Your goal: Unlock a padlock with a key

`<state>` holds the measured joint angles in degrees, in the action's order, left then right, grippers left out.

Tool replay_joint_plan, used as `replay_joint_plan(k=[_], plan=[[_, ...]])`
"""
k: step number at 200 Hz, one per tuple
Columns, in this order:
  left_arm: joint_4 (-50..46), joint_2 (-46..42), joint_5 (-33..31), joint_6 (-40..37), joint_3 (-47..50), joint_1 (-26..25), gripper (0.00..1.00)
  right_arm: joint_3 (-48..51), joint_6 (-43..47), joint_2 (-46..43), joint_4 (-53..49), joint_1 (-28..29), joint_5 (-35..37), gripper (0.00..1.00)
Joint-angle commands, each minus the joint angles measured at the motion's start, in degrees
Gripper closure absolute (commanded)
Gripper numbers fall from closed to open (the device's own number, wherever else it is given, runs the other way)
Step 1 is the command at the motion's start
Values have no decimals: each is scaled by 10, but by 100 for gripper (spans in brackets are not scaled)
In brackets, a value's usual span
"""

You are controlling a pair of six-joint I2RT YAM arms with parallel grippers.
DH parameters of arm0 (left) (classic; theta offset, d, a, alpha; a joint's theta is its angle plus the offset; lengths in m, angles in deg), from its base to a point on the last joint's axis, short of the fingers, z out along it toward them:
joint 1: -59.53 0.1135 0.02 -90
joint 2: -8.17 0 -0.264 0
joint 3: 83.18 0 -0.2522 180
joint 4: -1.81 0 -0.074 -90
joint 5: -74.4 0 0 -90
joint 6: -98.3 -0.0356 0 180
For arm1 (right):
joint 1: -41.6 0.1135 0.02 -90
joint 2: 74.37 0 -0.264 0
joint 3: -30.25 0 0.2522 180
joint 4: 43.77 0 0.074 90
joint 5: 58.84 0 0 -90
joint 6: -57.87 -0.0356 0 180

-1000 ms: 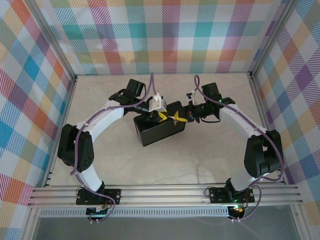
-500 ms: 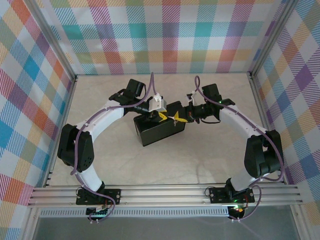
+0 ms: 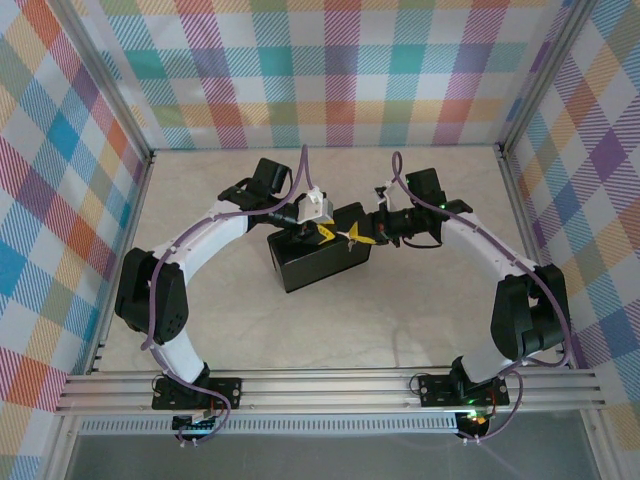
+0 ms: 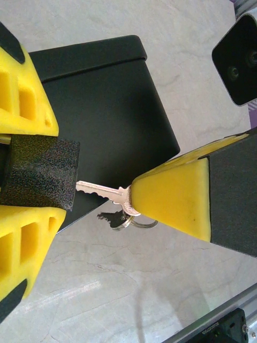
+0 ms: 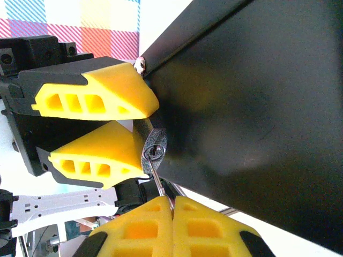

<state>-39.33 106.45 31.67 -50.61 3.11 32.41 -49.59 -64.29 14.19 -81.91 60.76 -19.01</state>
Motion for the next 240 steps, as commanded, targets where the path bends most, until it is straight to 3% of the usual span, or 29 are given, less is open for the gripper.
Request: replay_joint_plan(k=[1,165,240], plan=[[9,-19,38,7,8,-6,88,-7,5,-2,12,9,-16,100],[46,-46,43,9,37,-5,89,-43,-31,31,23,22,-41,100],[53,-47,49,3,41,-6,88,-61,-70,24,-24,24,-4,100]])
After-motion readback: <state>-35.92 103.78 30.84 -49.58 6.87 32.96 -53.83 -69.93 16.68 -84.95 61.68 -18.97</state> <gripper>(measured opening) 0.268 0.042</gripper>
